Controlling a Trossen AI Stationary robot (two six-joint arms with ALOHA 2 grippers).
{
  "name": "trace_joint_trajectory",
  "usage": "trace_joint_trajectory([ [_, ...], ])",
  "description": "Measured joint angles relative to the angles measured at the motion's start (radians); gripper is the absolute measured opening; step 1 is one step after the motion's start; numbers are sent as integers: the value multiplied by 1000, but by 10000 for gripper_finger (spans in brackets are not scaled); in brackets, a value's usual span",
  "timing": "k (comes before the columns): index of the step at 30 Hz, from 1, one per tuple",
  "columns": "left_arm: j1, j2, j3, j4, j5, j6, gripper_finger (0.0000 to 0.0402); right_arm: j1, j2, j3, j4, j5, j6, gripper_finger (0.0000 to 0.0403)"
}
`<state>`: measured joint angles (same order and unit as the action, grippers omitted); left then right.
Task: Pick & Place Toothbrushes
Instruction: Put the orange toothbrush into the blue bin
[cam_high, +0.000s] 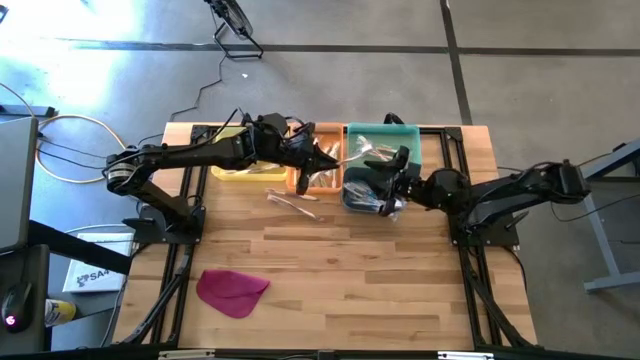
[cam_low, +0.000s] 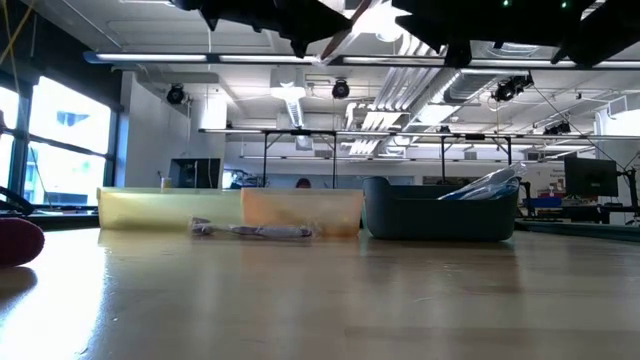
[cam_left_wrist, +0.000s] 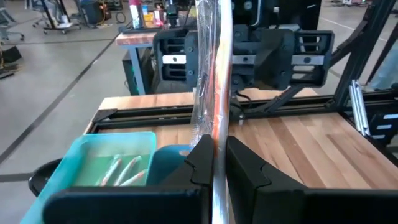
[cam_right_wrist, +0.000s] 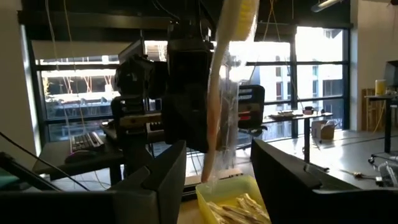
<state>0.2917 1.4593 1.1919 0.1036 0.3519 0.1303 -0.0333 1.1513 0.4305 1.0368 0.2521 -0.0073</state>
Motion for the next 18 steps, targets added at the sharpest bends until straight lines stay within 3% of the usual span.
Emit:
trace_joint_trajectory([
  [8,-61,55,0,48,-8,8,15,-22,51,1,28,-30,65,174],
  [13,-77,86,-1,76,-39,4,15,-23,49,0,42,-101,66,174],
  [18,-77,101,-1,81,-27,-3,15,-23,50,0,38,-95,65,174],
])
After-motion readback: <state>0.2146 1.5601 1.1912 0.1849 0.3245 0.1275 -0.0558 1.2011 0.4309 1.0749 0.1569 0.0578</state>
